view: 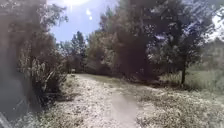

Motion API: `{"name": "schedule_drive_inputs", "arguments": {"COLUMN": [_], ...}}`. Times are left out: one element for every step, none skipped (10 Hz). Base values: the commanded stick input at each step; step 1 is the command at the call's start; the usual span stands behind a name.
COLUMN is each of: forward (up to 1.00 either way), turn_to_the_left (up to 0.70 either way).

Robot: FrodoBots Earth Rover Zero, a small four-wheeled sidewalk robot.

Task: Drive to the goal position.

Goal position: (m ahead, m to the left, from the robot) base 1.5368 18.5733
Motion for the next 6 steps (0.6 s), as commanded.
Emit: {"name": "schedule_drive_inputs", "arguments": {"forward": [0.00, 0.00, 0.00, 0.00, 0.01, 0.28], "turn_to_the_left": [0.00, 0.00, 0.00, 0.00, 0.00, 0.00]}}
